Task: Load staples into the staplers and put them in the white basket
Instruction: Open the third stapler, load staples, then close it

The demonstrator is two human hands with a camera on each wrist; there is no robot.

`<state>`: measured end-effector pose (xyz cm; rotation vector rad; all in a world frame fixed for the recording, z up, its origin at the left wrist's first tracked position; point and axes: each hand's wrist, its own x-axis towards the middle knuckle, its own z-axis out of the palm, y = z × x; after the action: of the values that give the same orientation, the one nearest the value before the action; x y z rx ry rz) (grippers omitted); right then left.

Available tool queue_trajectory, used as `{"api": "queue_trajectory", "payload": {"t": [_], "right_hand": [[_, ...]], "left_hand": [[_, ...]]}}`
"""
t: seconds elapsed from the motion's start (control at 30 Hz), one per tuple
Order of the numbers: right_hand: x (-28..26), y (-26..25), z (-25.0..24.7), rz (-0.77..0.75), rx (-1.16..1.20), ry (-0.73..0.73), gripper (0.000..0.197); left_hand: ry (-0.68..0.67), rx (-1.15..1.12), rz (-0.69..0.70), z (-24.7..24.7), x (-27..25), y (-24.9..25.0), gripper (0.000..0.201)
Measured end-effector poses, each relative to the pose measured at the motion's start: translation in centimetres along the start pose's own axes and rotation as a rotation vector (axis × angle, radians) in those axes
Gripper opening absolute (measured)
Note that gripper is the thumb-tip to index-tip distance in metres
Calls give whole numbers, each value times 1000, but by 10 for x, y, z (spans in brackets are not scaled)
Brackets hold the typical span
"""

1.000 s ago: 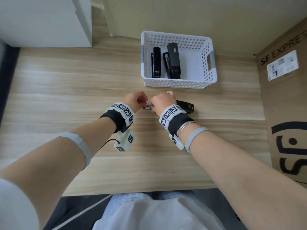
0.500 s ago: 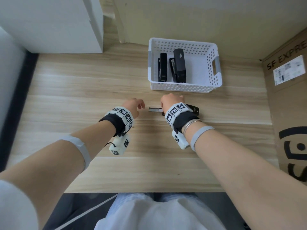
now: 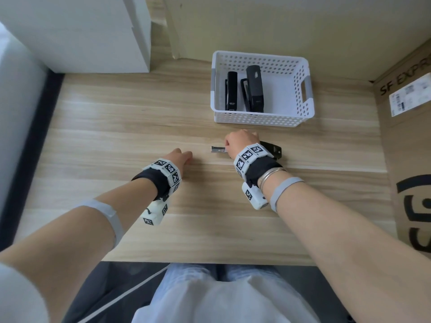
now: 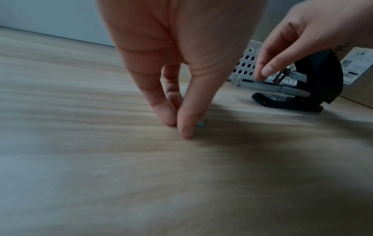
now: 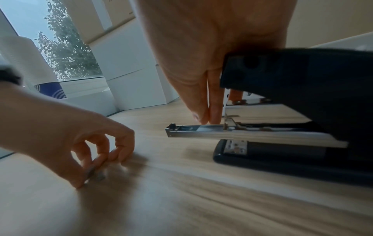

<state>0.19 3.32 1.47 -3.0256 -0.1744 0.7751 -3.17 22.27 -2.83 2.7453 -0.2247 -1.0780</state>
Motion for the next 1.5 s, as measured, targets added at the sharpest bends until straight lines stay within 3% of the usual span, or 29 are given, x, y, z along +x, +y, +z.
{"api": "queue_trajectory", "payload": {"t": [0.13,0.27,0.37,0.47,0.67,0.8,1.23,1.37,1.5], "right_hand": [[-3,1,-2,-13,18,7,24],[-7,5,-3,-35,48,15,23],[-9,8,-6,-67,105,13,22],[-12,8,-9,-145,158,23,26],[-15,4,-12,-240,143,53,28],[-14,2,-13,-285,94,52,26],[-4,2,-15,-227,63,32,14],[-2,1,-10,-203,-28,72,22],[-2,-1,-4,-171,-48,71,19]], "left_hand": [[22,1,23,-6,5,14,24],[216,-186,72,-13,9,28,24],[338,-470,133,-18,14,40,29],[332,-732,164,-21,18,50,34],[316,-921,221,-26,23,55,52],[275,-966,258,-28,16,59,41],[217,-955,314,-31,18,64,53],[343,-576,219,-34,22,63,41],[272,-326,184,-30,25,57,32]]}}
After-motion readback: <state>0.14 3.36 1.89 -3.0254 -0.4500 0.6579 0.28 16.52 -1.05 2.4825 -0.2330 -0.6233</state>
